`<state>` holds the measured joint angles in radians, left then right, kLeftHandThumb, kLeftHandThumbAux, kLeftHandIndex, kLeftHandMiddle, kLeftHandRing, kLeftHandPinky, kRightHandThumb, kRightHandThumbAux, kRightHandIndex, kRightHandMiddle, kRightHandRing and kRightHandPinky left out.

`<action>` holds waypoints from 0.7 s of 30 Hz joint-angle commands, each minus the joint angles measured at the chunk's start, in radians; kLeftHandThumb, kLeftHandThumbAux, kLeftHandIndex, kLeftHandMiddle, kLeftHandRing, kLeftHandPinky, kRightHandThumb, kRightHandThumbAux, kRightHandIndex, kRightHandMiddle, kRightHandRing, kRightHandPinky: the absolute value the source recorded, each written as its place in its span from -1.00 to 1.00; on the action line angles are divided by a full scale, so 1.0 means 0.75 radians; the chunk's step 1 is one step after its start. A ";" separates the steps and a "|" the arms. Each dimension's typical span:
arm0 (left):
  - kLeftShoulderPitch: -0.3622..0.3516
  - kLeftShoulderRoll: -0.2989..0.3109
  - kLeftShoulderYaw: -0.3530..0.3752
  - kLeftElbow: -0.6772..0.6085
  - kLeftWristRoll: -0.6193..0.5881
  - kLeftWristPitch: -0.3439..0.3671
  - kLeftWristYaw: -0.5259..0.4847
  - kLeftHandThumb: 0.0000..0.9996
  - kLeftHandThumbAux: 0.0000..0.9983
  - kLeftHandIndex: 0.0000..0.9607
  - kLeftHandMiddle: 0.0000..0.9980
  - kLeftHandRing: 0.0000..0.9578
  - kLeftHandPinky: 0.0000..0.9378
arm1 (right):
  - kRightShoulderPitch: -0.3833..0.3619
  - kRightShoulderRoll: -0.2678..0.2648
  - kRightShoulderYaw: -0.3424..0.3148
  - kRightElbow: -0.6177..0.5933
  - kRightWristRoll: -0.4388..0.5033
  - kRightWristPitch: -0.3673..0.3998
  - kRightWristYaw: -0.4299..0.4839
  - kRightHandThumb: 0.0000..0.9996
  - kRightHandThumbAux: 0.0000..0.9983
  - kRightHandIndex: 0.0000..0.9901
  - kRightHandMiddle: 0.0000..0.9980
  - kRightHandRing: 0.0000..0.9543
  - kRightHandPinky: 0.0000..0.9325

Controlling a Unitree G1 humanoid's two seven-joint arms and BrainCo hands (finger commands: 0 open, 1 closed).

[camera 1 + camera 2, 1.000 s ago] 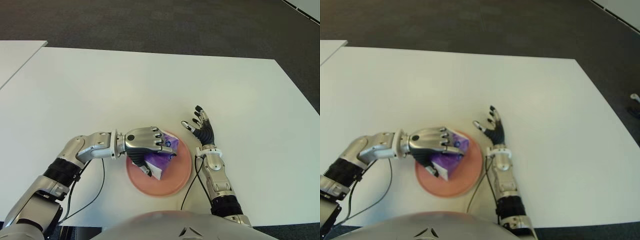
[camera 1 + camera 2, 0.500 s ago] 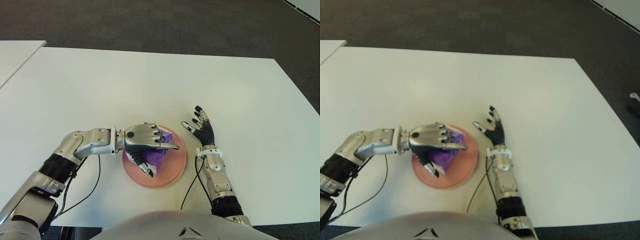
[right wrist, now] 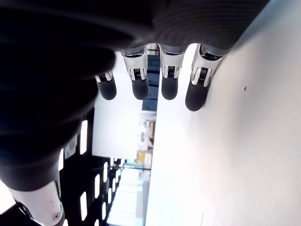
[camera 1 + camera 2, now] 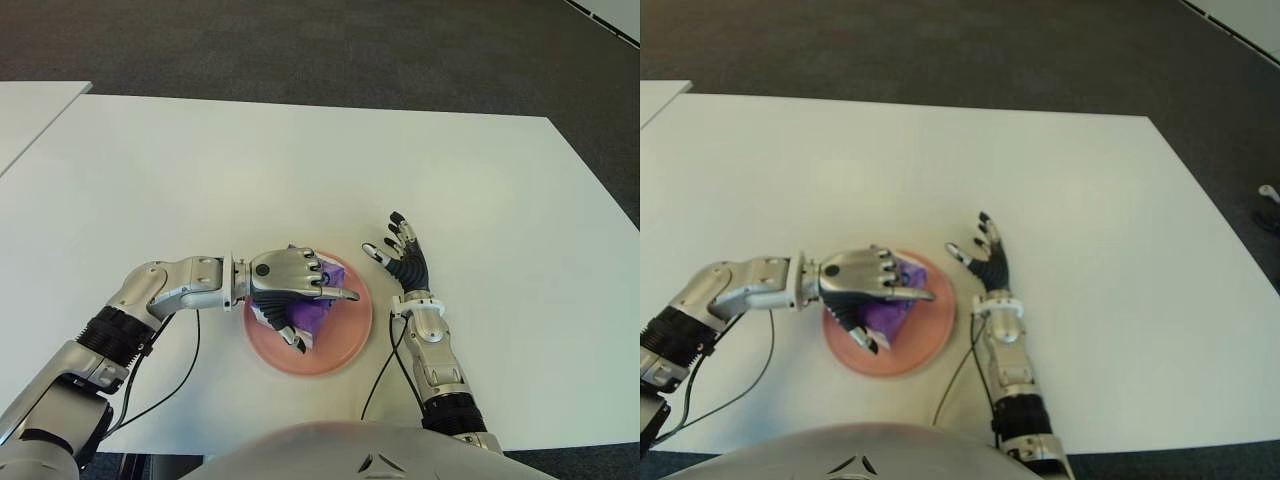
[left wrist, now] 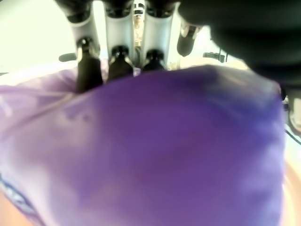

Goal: Put the tissue paper into the plate.

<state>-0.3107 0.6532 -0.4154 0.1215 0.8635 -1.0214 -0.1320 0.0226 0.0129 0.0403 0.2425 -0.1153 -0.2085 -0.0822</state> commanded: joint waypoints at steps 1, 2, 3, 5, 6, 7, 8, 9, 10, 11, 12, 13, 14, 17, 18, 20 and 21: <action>0.014 0.034 -0.034 0.024 0.026 0.012 -0.046 0.31 -0.26 -1.00 -1.00 -1.00 -1.00 | 0.051 0.002 0.004 0.044 0.000 0.084 0.002 -0.68 0.44 -1.00 -0.90 -0.86 -0.77; 0.011 0.035 -0.035 0.025 0.021 0.011 -0.048 0.31 -0.26 -1.00 -1.00 -1.00 -1.00 | 0.051 0.002 0.004 0.044 0.000 0.084 0.002 -0.68 0.44 -1.00 -0.90 -0.86 -0.77; 0.009 0.036 -0.035 0.026 0.017 0.011 -0.049 0.30 -0.26 -1.00 -1.00 -1.00 -1.00 | 0.051 0.002 0.004 0.045 0.001 0.084 0.003 -0.68 0.44 -1.00 -0.90 -0.86 -0.77; 0.001 0.038 -0.036 0.030 0.006 0.009 -0.054 0.27 -0.26 -1.00 -1.00 -1.00 -1.00 | 0.050 0.003 0.005 0.047 0.001 0.082 0.003 -0.68 0.45 -1.00 -0.90 -0.86 -0.76; -0.009 0.042 -0.036 0.027 -0.026 0.007 -0.070 0.26 -0.26 -1.00 -1.00 -1.00 -1.00 | 0.050 0.003 0.006 0.046 0.001 0.083 0.003 -0.68 0.45 -1.00 -0.90 -0.86 -0.76; -0.016 0.045 -0.035 0.025 -0.051 0.005 -0.082 0.23 -0.27 -1.00 -1.00 -1.00 -1.00 | 0.050 0.003 0.006 0.046 0.000 0.084 0.002 -0.68 0.45 -1.00 -0.91 -0.86 -0.77; -0.032 0.050 -0.036 0.024 -0.096 0.005 -0.106 0.19 -0.28 -1.00 -1.00 -1.00 -1.00 | 0.050 0.003 0.007 0.046 -0.001 0.085 0.002 -0.68 0.45 -1.00 -0.91 -0.87 -0.77; -0.034 0.048 -0.038 0.034 -0.136 -0.001 -0.113 0.14 -0.29 -1.00 -1.00 -1.00 -0.99 | 0.049 0.003 0.008 0.046 -0.002 0.086 0.001 -0.68 0.45 -1.00 -0.91 -0.87 -0.78; -0.032 0.047 -0.040 0.042 -0.162 -0.005 -0.119 0.11 -0.30 -1.00 -1.00 -1.00 -0.99 | 0.049 0.003 0.009 0.046 -0.003 0.086 0.001 -0.69 0.45 -1.00 -0.91 -0.87 -0.78; -0.031 0.046 -0.041 0.048 -0.180 -0.008 -0.125 0.06 -0.30 -1.00 -1.00 -1.00 -0.99 | 0.049 0.003 0.009 0.046 -0.003 0.086 0.000 -0.69 0.45 -1.00 -0.91 -0.87 -0.78; -0.025 0.040 -0.044 0.068 -0.227 -0.017 -0.125 0.02 -0.31 -1.00 -1.00 -1.00 -0.99 | 0.049 0.002 0.011 0.044 -0.006 0.087 0.000 -0.69 0.45 -1.00 -0.91 -0.87 -0.78; -0.022 0.037 -0.046 0.082 -0.262 -0.023 -0.128 -0.01 -0.31 -1.00 -1.00 -1.00 -0.99 | 0.049 0.002 0.013 0.043 -0.007 0.088 -0.001 -0.70 0.45 -1.00 -0.91 -0.88 -0.79; -0.022 0.037 -0.045 0.102 -0.329 -0.034 -0.133 -0.07 -0.32 -1.00 -1.00 -1.00 -0.98 | 0.049 0.001 0.014 0.042 -0.009 0.090 -0.001 -0.70 0.45 -1.00 -0.92 -0.88 -0.79; -0.033 0.053 -0.037 0.154 -0.471 -0.075 -0.147 -0.21 -0.34 -1.00 -1.00 -1.00 -0.95 | 0.048 0.002 0.018 0.041 -0.016 0.096 -0.009 -0.71 0.44 -1.00 -0.92 -0.89 -0.81; -0.064 0.066 -0.042 0.191 -0.596 -0.090 -0.176 -0.25 -0.35 -1.00 -1.00 -1.00 -0.95 | 0.047 0.002 0.021 0.039 -0.023 0.102 -0.015 -0.72 0.44 -1.00 -0.92 -0.89 -0.81; -0.111 0.078 -0.054 0.225 -0.820 -0.081 -0.245 -0.31 -0.36 -1.00 -1.00 -1.00 -0.90 | 0.046 0.002 0.025 0.035 -0.031 0.111 -0.024 -0.72 0.42 -1.00 -0.92 -0.90 -0.83; -0.128 0.078 -0.060 0.223 -0.972 -0.048 -0.297 -0.33 -0.36 -1.00 -1.00 -1.00 -0.88 | 0.045 0.003 0.027 0.035 -0.033 0.113 -0.028 -0.72 0.41 -1.00 -0.93 -0.91 -0.86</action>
<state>-0.3473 0.6848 -0.4424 0.2433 0.4241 -1.0795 -0.2512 0.0178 0.0129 0.0561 0.2268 -0.1254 -0.1997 -0.0940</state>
